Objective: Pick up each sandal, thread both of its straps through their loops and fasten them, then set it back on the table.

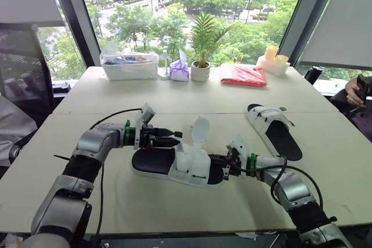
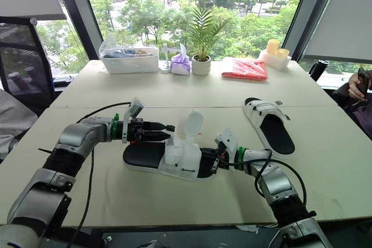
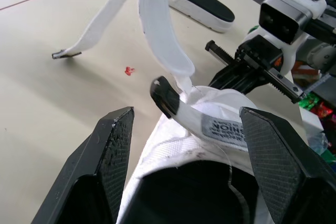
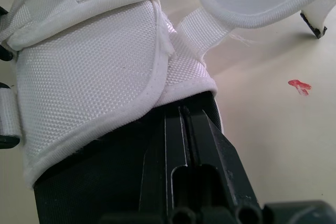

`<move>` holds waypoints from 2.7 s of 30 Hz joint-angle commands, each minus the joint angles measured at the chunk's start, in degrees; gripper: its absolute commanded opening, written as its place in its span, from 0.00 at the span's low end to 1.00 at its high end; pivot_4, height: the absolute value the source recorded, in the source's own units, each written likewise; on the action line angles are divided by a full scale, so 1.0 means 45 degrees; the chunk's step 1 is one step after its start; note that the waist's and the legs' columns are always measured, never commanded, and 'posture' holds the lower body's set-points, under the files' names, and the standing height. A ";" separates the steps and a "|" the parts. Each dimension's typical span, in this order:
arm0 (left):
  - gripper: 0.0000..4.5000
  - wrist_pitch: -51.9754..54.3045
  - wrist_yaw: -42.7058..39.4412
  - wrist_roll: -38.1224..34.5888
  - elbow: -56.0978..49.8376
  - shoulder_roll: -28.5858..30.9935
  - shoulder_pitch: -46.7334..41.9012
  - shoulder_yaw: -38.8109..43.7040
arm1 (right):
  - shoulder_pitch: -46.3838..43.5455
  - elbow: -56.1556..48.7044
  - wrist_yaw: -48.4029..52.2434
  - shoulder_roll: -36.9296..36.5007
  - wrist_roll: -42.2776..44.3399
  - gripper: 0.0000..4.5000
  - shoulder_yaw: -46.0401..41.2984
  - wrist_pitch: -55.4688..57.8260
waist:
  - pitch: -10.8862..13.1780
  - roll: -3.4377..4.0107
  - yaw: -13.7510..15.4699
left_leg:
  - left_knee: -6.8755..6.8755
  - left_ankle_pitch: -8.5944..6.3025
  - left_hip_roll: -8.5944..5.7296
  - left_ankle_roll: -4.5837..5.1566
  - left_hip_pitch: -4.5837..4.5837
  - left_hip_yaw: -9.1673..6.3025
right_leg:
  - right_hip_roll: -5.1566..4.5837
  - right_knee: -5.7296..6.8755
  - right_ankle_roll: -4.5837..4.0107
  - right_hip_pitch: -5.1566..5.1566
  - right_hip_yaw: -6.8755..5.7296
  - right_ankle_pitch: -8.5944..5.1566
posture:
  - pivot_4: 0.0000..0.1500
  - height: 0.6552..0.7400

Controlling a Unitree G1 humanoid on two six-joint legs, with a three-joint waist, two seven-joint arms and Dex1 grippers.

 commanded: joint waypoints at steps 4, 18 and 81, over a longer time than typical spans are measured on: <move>0.73 0.0016 -0.0380 0.0151 0.1813 -0.0842 -0.1111 0.0509 | 0.0489 0.0838 -0.0525 -0.0035 -0.0869 0.00 0.0426 0.0533 | 0.0000 -0.0001 -0.0002 | 0.0000 0.0001 0.0000 0.0004 -0.0002 0.0000 | 0.0003 0.0002 0.0003 -0.0001 -0.0001 0.0002 | 1.00 1.00; 0.02 0.0421 -0.0800 -0.0132 0.0765 -0.1293 -0.1402 0.1333 | 0.0674 0.0599 -0.0616 -0.0127 -0.0824 0.00 0.0417 0.0629 | 0.0004 -0.0007 -0.0014 | -0.0001 0.0002 -0.0001 0.0008 -0.0005 0.0000 | 0.0004 0.0005 0.0011 0.0004 -0.0005 0.0006 | 1.00 1.00; 0.99 -0.1486 -0.1216 0.2751 0.6269 -0.3471 -0.4089 0.1244 | 0.3611 -0.8673 -0.1785 -0.2647 0.2215 0.00 -0.2745 0.5005 | 0.0094 -0.0065 0.0135 | 0.0163 -0.0049 -0.0023 0.0109 -0.0260 -0.0031 | -0.0005 0.0027 0.0123 -0.0083 -0.0058 0.0045 | 1.00 1.00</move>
